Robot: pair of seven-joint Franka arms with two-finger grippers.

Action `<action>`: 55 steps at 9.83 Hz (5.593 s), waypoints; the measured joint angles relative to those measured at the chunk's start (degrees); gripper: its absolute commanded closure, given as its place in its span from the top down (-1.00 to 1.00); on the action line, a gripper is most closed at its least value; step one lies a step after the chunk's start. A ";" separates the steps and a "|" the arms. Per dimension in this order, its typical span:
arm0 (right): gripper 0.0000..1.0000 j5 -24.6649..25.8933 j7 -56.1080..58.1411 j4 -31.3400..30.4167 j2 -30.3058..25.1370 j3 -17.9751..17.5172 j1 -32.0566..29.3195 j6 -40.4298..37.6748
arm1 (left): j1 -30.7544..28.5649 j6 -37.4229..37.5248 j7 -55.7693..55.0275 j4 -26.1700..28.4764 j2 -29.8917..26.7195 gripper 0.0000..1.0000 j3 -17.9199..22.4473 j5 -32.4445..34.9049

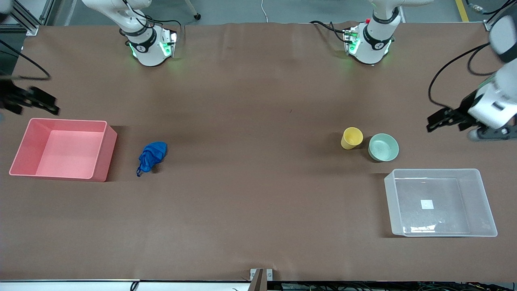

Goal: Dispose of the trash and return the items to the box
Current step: 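Reach the right gripper to the blue cloth while the left gripper reaches the bowl, then grasp the blue cloth with the right gripper while the left gripper grasps the bowl, then drop the cloth into the pink bin while the left gripper carries the bowl, then release the green bowl into the clear box while the right gripper withdraws, then move the left gripper to the yellow cup and grasp it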

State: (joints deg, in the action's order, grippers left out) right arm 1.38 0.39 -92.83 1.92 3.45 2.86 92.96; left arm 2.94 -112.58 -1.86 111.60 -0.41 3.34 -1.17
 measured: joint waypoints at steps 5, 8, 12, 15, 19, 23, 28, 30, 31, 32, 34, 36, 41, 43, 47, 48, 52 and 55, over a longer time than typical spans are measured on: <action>1.00 -0.05 -5.37 -25.69 10.28 -0.22 9.09 34.88 | -0.01 -23.29 0.14 20.17 3.28 1.00 0.62 0.00; 1.00 -0.02 -5.50 -29.75 19.95 0.36 9.28 47.33 | -0.47 -33.69 0.14 22.85 10.65 1.00 0.73 0.00; -0.84 -0.02 -5.49 -31.59 22.90 0.64 9.03 52.16 | -0.91 -39.72 0.14 23.21 18.20 -0.43 0.75 0.00; -0.95 -0.02 -5.57 -31.55 22.79 0.72 8.81 52.22 | -0.91 -40.03 0.15 23.64 18.77 -0.96 0.74 0.00; -0.94 0.02 -6.61 -18.74 17.67 1.30 6.31 26.43 | -0.88 -38.43 0.52 25.46 15.49 -0.98 0.67 0.00; -0.92 5.07 12.05 -5.99 13.23 1.88 -10.83 9.21 | -1.67 -23.20 3.20 21.96 2.38 -0.97 0.79 0.00; -0.50 5.83 22.19 -24.27 21.83 1.61 -21.21 42.59 | -1.97 -19.60 5.12 -4.23 17.53 -0.97 3.04 -0.14; 1.00 5.83 22.10 -26.18 22.66 0.82 -20.97 44.85 | -2.03 -16.53 5.82 -15.77 27.27 -0.97 4.72 -2.77; 1.00 5.83 22.10 -26.07 22.61 0.67 -20.87 44.84 | -2.07 -15.68 7.99 -19.70 31.54 -0.95 6.25 -5.61; 1.00 5.83 22.09 -25.51 22.50 0.64 -20.85 44.80 | -2.23 -15.53 11.17 -21.85 35.30 -0.94 7.94 -8.68; 1.00 5.83 21.49 -20.06 21.41 0.39 -20.46 38.48 | -2.91 -16.82 16.15 -24.18 41.43 -0.87 9.32 -15.53; 1.00 5.78 14.01 -9.34 16.52 -0.01 -16.98 22.19 | -3.06 -19.92 16.79 -24.64 45.48 -0.34 9.36 -17.04; 1.00 2.62 -6.91 -2.62 2.41 -0.43 -3.35 5.57 | -2.61 -19.90 17.59 -26.36 39.26 1.00 9.35 -15.40; 1.00 -0.78 -5.66 1.88 -1.87 0.98 -5.08 -2.49 | -2.36 -18.28 16.58 -18.59 27.88 1.00 6.98 -9.98; 1.00 -2.05 -4.24 4.62 -2.66 0.95 -7.29 -6.06 | -1.97 -17.76 12.17 4.84 9.41 1.00 -2.33 -4.41; 1.00 -2.05 -4.24 4.63 -2.45 0.79 -7.25 -6.06 | -1.94 -17.83 12.11 9.85 7.20 1.00 -4.26 -4.40; 1.00 -2.03 -3.17 5.73 -2.44 0.30 -6.91 -6.44 | -1.86 -19.81 12.02 20.04 6.05 0.74 -9.21 -4.38; 1.00 -0.91 -2.30 10.87 -2.52 0.12 -6.43 -11.84 | -1.83 -23.96 12.03 22.60 7.73 0.67 -10.19 -4.38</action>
State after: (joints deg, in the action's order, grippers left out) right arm 0.48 -1.92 -81.96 -0.60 3.56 -3.57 81.11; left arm 1.11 -136.54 10.17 134.20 7.32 -6.85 -5.55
